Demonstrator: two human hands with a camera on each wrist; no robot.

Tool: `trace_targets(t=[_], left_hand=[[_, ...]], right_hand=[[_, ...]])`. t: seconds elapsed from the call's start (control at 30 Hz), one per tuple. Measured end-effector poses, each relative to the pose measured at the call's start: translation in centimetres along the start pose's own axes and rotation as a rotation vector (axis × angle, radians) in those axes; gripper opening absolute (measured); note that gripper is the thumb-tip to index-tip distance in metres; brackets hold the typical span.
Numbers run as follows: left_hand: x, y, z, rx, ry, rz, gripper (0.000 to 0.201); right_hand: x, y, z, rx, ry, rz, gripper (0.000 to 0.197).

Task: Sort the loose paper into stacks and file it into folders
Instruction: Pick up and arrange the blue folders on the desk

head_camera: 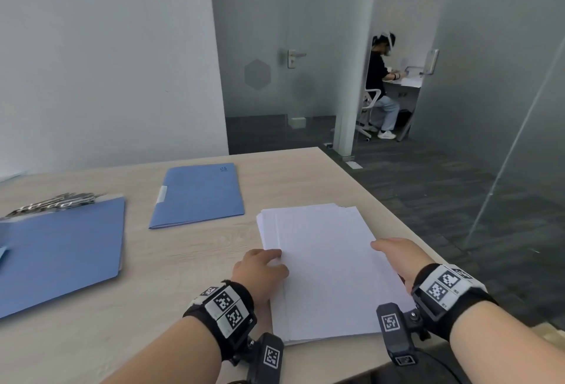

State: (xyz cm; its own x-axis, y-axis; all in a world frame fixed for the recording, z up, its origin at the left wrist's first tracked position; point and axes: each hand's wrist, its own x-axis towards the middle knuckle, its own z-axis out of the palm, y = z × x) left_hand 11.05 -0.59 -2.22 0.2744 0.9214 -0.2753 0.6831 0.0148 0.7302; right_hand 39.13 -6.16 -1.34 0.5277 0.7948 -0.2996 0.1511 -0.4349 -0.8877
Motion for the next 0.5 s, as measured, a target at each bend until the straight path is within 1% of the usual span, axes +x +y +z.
trace_targets(t=[0.03, 0.1, 0.17, 0.27, 0.37, 0.4, 0.43, 0.47, 0.5], left_hand=[[0.2, 0.0, 0.1, 0.016, 0.002, -0.002, 0.068], [0.4, -0.1, 0.3, 0.046, 0.012, -0.004, 0.068], [0.7, -0.2, 0.4, 0.064, 0.021, -0.01, 0.075], [0.6, -0.2, 0.3, 0.086, 0.017, -0.008, 0.074], [0.8, -0.3, 0.4, 0.098, 0.01, -0.002, 0.07], [0.7, -0.3, 0.4, 0.106, 0.007, -0.003, 0.069], [0.8, -0.3, 0.4, 0.109, 0.005, -0.004, 0.069], [0.8, -0.3, 0.4, 0.108, 0.005, -0.003, 0.07], [0.8, -0.3, 0.5, 0.108, 0.008, -0.002, 0.072]], right_hand=[[0.1, 0.0, -0.2, 0.006, 0.007, 0.011, 0.023], [0.3, 0.2, -0.5, 0.028, -0.007, 0.05, 0.017], [0.6, 0.4, -0.7, 0.026, -0.023, 0.057, 0.02], [1.4, 0.8, -0.6, -0.017, -0.032, 0.054, 0.036], [2.7, 1.5, -0.8, -0.016, -0.054, 0.044, 0.057], [2.8, 1.6, -0.9, -0.009, -0.058, 0.043, 0.059], [2.7, 1.6, -1.0, -0.004, -0.059, 0.038, 0.057], [2.2, 1.3, -1.1, 0.006, -0.059, 0.033, 0.048], [1.8, 1.1, -1.2, 0.011, -0.052, 0.029, 0.035]])
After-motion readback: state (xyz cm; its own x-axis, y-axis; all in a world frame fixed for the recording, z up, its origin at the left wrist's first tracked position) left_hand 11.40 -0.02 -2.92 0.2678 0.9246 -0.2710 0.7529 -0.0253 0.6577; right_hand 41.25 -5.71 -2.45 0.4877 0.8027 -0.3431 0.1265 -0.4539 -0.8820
